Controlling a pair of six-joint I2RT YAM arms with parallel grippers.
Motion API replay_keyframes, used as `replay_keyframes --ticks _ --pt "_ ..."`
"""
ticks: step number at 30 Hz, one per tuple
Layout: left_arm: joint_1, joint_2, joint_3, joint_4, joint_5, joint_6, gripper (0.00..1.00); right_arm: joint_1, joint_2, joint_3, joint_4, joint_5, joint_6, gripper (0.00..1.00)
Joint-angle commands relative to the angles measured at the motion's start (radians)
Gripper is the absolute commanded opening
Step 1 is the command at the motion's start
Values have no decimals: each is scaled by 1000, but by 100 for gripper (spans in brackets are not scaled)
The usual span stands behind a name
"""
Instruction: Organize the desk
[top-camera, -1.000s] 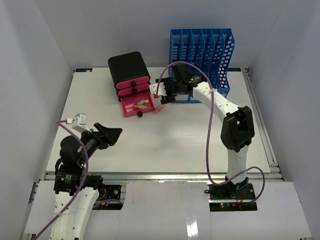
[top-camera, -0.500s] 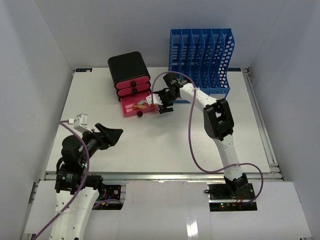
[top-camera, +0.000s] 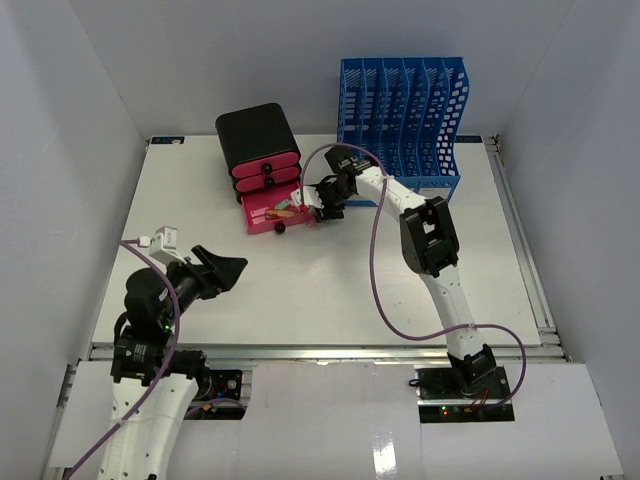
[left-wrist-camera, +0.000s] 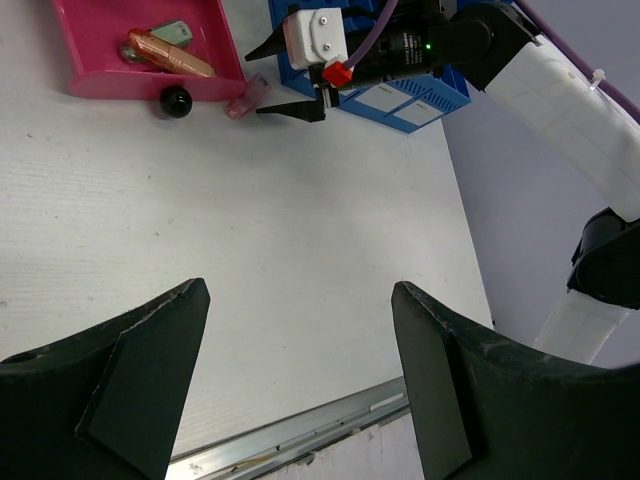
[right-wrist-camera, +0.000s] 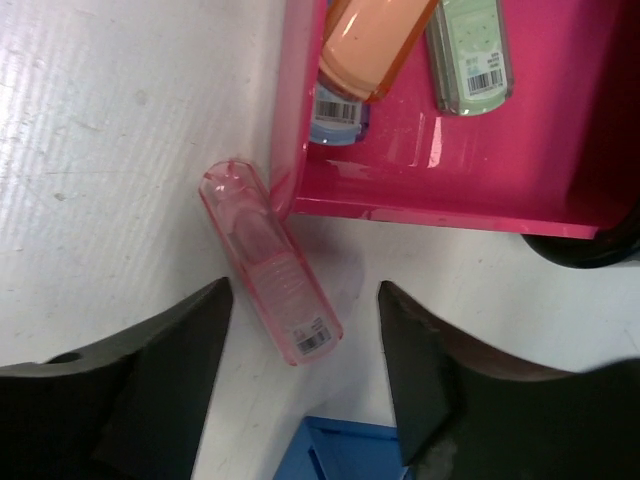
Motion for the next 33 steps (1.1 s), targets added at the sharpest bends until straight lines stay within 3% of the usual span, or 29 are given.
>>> replay_keyframes --ticks 1,8,13,21,28,33 --pt "2 17 -5 11 14 -2 85 -5 61 33 -30 27 -18 63" --pt "2 26 -9 11 13 -2 85 -3 128 87 -177 37 -59 47" --pt "2 23 -11 10 12 -1 85 -3 114 34 -256 40 -102 43" --pt "2 5 -23 11 18 -5 85 -2 -31 -154 -305 59 -133 43" --pt "2 -10 -28 13 26 -9 85 18 -179 -386 -183 75 -19 50" --pt "2 -21 -28 10 29 -13 85 29 -186 -377 -155 42 75 55"
